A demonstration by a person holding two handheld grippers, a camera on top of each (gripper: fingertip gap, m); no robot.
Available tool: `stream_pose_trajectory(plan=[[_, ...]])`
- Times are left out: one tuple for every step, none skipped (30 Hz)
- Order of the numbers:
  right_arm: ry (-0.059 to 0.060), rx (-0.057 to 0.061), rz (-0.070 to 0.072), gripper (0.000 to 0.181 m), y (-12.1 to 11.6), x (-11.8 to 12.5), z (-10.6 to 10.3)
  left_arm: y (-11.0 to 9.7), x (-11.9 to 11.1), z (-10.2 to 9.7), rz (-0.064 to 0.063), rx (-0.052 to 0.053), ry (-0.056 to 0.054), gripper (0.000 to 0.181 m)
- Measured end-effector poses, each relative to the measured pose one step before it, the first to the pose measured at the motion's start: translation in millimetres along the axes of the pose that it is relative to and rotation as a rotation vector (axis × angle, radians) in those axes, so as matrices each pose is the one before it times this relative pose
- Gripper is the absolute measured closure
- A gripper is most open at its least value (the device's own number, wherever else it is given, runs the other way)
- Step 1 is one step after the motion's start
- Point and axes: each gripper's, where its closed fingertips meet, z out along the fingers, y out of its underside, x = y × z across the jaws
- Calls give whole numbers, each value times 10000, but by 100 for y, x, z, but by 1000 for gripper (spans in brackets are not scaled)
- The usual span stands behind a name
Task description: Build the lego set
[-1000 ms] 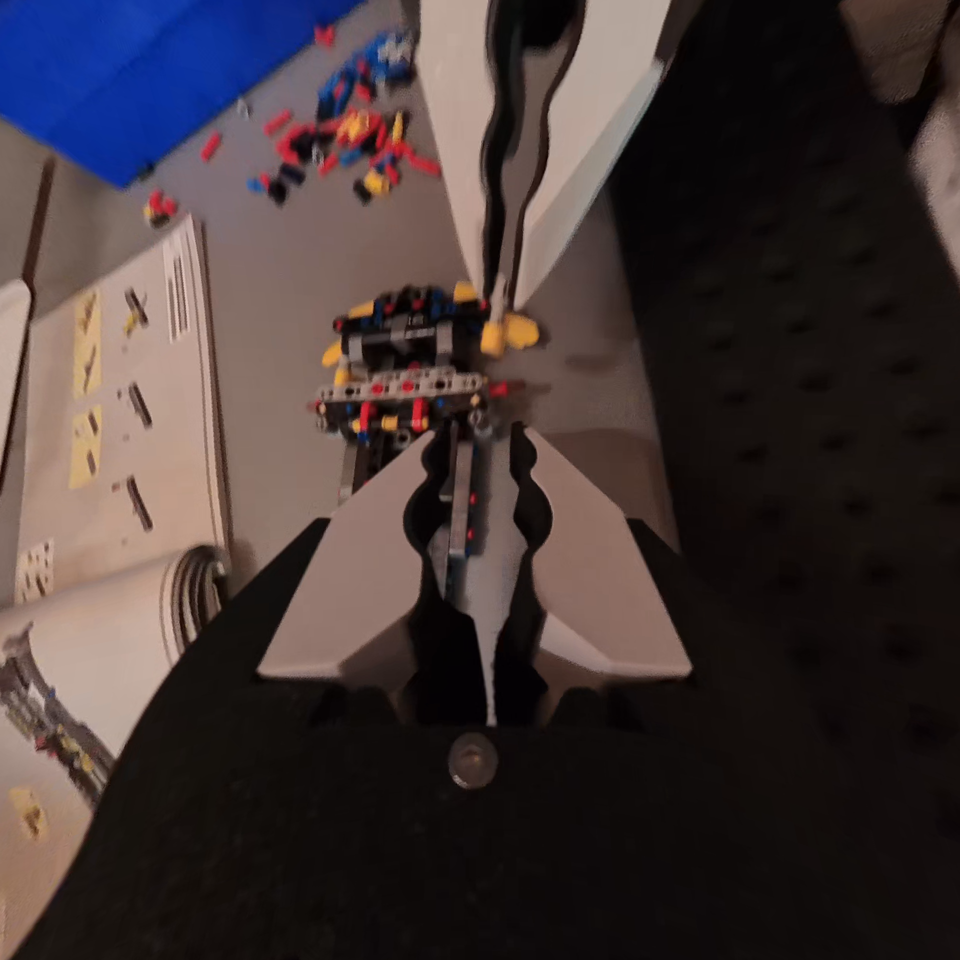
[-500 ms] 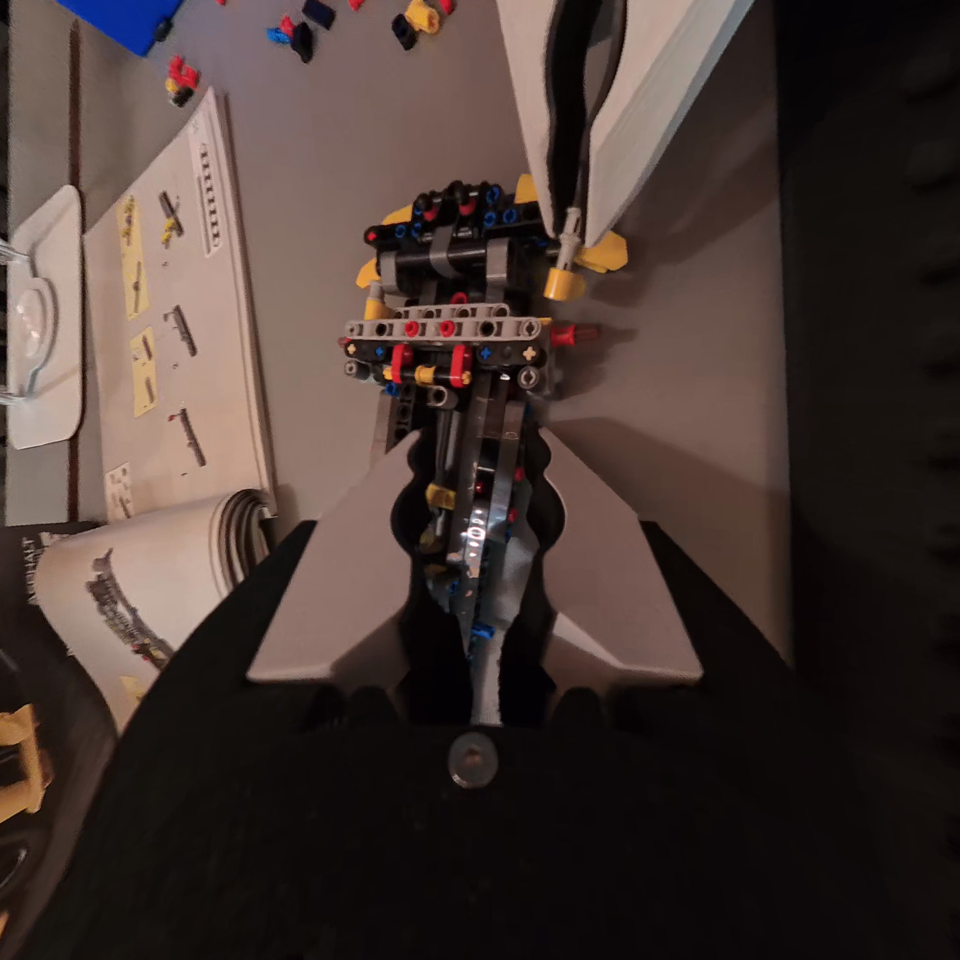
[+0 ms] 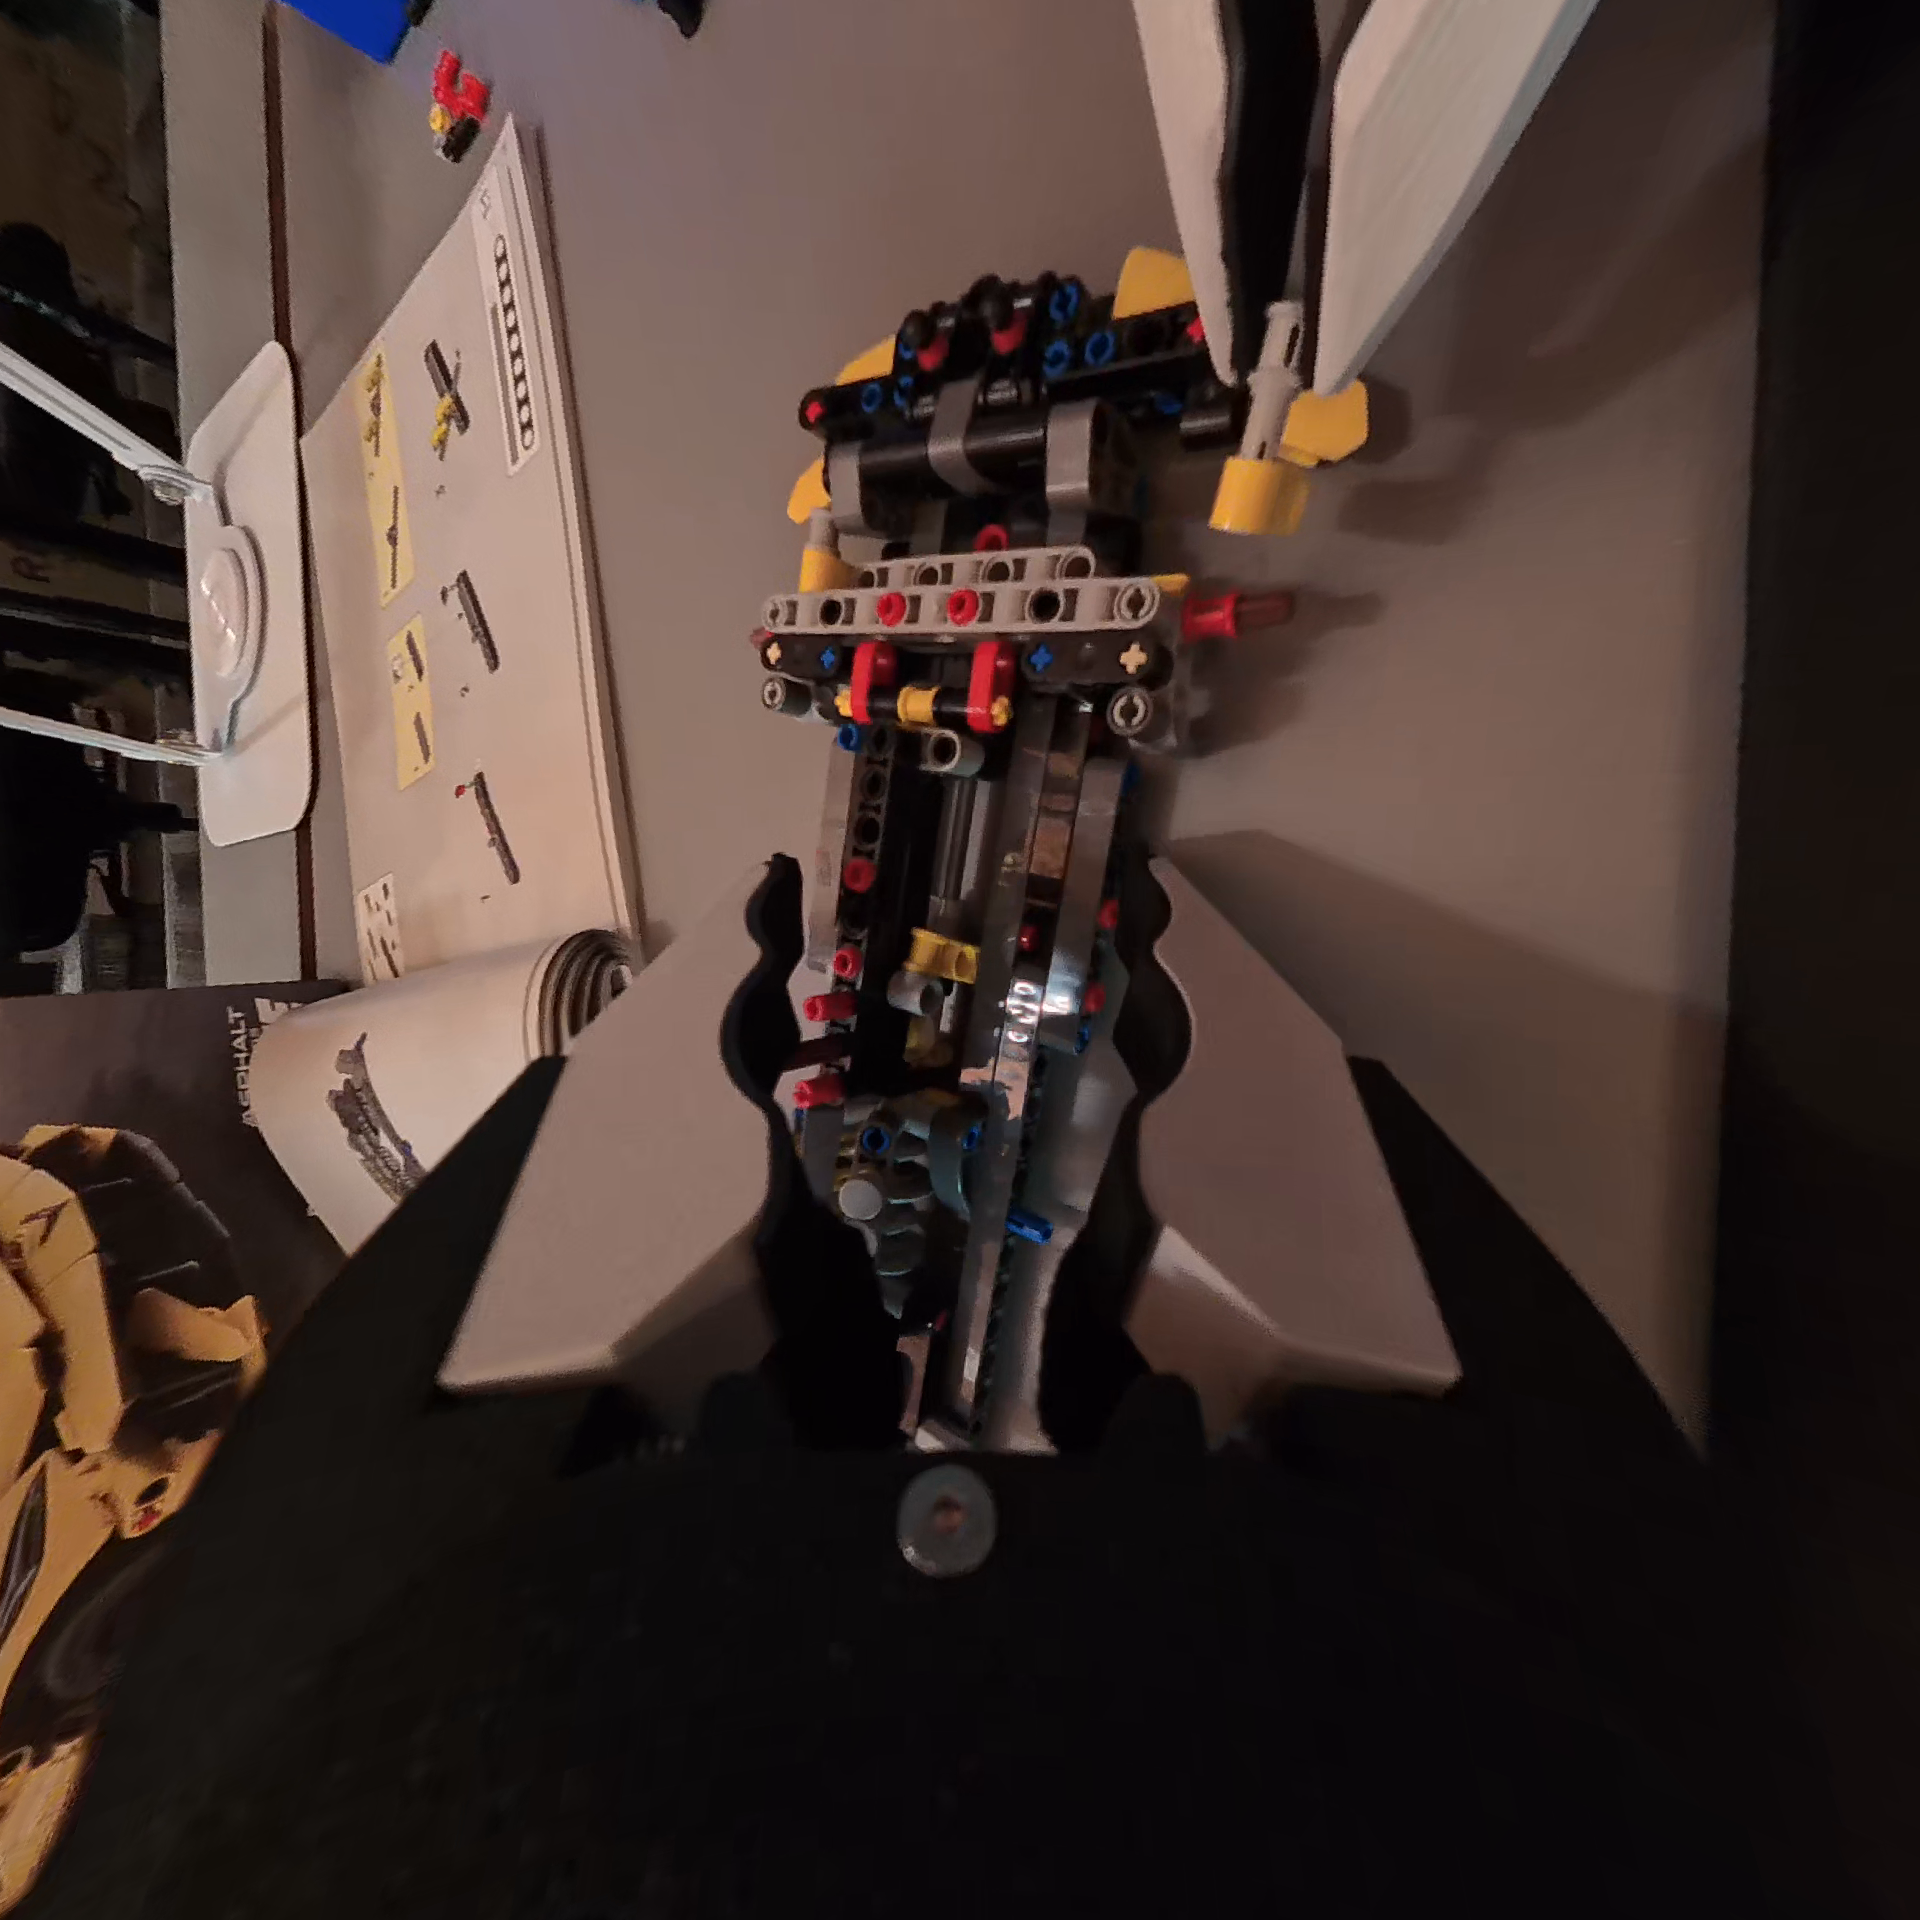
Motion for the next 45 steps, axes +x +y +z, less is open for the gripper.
stream_pose_trajectory(plan=[[-6,-35,-40,175,47,-55,36,49,46,-11,65,-32,79,124],[-16,-60,-38,175,85,-48,64,29,86,34,-6,-23,182,126],[-18,-76,-37,175,85,-58,82,2,107,75,-44,-5,251,128],[-21,-73,-31,175,88,-52,89,-4,43,133,-83,-9,264,129],[-35,-60,-20,175,78,-52,68,4,113,137,-133,-34,347,130],[-45,-31,3,175,34,-48,40,7,51,138,-104,-45,346,131],[-42,10,25,175,-6,-34,-7,12,19,111,-79,-58,350,131],[-42,47,43,175,-57,-9,-52,40,15,89,-145,-98,357,131],[-59,63,58,175,-68,-8,-61,66,-122,53,-38,-164,254,131],[-55,72,74,175,-80,-1,-74,11,-52,-6,125,-166,267,131],[-66,79,86,175,-89,9,-79,-7,10,3,96,-141,278,132],[-69,87,90,175,-103,-1,-91,-41,-44,3,4,-85,246,133],[-49,115,79,175,-132,23,-125,-70,-7,-24,-52,-27,243,135],[-41,141,64,175,-176,6,-150,-21,41,-76,-44,2,247,136],[-4,171,47,175,-218,41,-203,9,97,-95,-53,7,259,136],[9,263,42,175,-336,34,-314,2,151,-104,-101,32,292,137],[1,366,52,175,-462,45,-426,-57,170,-105,-100,84,312,138],[35,374,100,176,-445,147,-477,-175,-488,-178,-189,186,-90,173],[27,297,145,176,-337,196,-431,-204,84,-203,-80,246,361,175],[27,202,137,176,-247,158,-388,-81,637,-117,-154,173,743,175],[52,126,75,176,-161,138,-311,116,372,51,-205,34,537,175],[115,54,-32,176,-40,157,-240,79,33,48,-134,28,244,175],[205,-6,-103,176,103,283,-206,5,-162,-11,-45,32,-8,175],[188,-45,-54,176,184,312,-167,37,-176,-18,104,5,-115,175],[53,-26,58,176,119,169,-146,20,-115,-19,155,-19,-132,175],[-40,69,114,176,-30,64,-137,0,-55,11,124,-42,-120,175],[-42,135,89,176,-146,41,-111,-18,-9,17,114,-39,-95,175],[-14,76,71,176,-84,68,-77,-27,58,-5,142,-25,-58,175],[-55,29,59,176,-29,-9,-24,-30,125,-26,133,-9,14,175],[-62,-9,57,176,30,-16,13,-16,156,-5,20,-19,98,175],[-55,1,36,176,5,-30,6,-30,119,17,-67,-2,149,175],[-31,30,5,176,-46,-27,-33,-90,64,-44,-115,68,176,175],[-27,82,8,176,-115,-26,-87,-84,127,-130,-174,91,321,175],[-68,143,56,176,-210,-42,-115,-110,225,-217,-221,107,502,175],[-118,221,113,176,-321,-85,-166,-221,237,-291,-273,183,597,175],[-153,262,154,176,-383,-88,-204,-289,258,-352,-307,223,662,175],[-190,266,194,176,-400,-109,-227,-283,322,-374,-308,200,728,175],[-166,240,206,176,-389,-87,-258,-259,378,-375,-289,180,769,175],[-112,244,188,176,-439,-41,-315,-319,408,-356,-276,221,783,175],[-156,263,157,176,-529,-156,-336,-324,409,-313,-284,234,785,175],[-197,239,132,176,-551,-285,-349,-330,391,-270,-283,241,772,175],[-305,203,137,176,-548,-504,-334,-371,409,-264,-280,286,790,176],[-664,98,154,176,-433,-1098,-282,-288,380,-221,-286,243,786,175],[-1252,-219,166,176,-20,-2115,-197,-219,175,-177,-291,203,652,175],[-1048,-383,104,176,210,-1973,-6,-177,-148,-147,-245,174,427,175]])
